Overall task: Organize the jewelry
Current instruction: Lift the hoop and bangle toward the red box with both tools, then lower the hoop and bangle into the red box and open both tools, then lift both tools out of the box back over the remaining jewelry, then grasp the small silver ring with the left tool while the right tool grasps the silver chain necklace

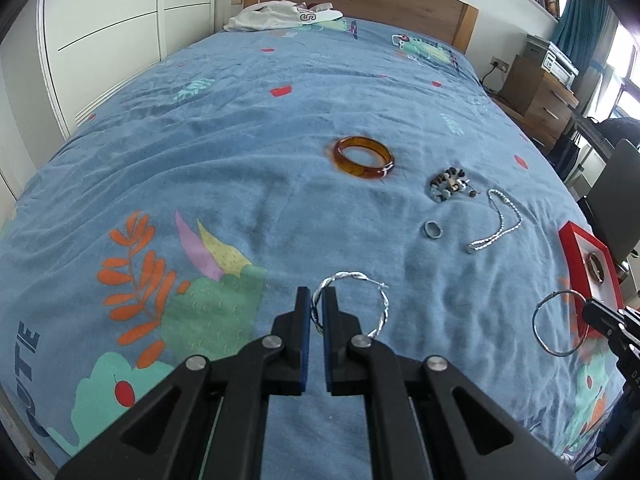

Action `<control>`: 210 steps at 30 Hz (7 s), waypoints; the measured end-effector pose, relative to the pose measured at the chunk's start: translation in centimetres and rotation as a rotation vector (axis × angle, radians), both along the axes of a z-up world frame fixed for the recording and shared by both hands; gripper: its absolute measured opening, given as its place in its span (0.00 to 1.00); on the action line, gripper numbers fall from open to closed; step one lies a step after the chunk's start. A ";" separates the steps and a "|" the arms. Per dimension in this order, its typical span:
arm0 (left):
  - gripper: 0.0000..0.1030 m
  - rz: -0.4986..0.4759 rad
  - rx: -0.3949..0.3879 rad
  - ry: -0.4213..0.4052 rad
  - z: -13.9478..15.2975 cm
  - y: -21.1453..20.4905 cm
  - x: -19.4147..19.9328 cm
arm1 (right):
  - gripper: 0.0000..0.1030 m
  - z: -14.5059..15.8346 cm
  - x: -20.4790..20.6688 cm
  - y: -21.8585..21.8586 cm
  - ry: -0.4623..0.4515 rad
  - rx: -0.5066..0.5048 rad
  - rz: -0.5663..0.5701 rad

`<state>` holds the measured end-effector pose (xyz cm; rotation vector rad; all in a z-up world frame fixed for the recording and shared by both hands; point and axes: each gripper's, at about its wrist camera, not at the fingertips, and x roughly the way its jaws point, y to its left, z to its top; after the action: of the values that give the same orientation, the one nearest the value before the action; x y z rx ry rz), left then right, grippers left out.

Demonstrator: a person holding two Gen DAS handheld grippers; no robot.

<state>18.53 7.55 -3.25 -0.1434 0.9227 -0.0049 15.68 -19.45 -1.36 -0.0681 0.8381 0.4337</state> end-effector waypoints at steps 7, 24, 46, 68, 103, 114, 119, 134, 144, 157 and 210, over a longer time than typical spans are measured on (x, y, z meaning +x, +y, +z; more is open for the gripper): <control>0.05 -0.057 -0.001 -0.029 2.3 -3.7 -0.8 | 0.04 2.9 -1.5 -4.1 -0.059 -0.023 -0.060; 0.05 -0.375 -0.051 -0.074 5.9 -23.8 1.8 | 0.04 8.5 -2.5 -18.6 -0.162 -0.058 -0.278; 0.05 -0.668 -0.013 0.082 -2.4 -43.5 3.3 | 0.03 -0.6 -0.4 -29.8 -0.014 0.015 -0.425; 0.06 -0.640 0.082 0.072 -5.2 -44.8 2.8 | 0.05 -4.6 -0.4 -30.5 0.093 -0.065 -0.408; 0.43 -0.671 -0.042 -0.025 3.1 -41.2 -0.8 | 0.33 2.4 -6.1 -30.7 -0.017 -0.028 -0.517; 0.44 -0.634 -0.044 -0.050 5.7 -36.8 -3.4 | 0.40 5.2 -9.4 -28.3 -0.065 -0.011 -0.514; 0.44 -0.572 -0.021 -0.065 6.7 -31.7 -4.8 | 0.42 6.5 -10.3 -27.0 -0.093 -0.003 -0.506; 0.44 -0.284 0.049 -0.106 8.6 -11.8 -7.2 | 0.46 9.5 -10.1 -18.8 -0.147 0.055 -0.406; 0.44 -0.177 0.034 -0.082 5.8 -6.1 -4.2 | 0.52 6.9 -4.5 -10.9 -0.069 0.060 -0.270; 0.44 -0.229 -0.024 0.005 -2.0 -8.2 4.8 | 0.52 -1.8 6.5 -6.0 0.110 0.080 -0.201; 0.18 -0.263 0.003 -0.014 -0.9 -11.5 4.3 | 0.03 -0.9 7.3 -5.4 0.056 0.091 -0.160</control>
<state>22.87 -3.99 -4.13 -0.0186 0.9217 -0.2476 22.99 -24.85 -2.26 0.0946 0.8705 0.3239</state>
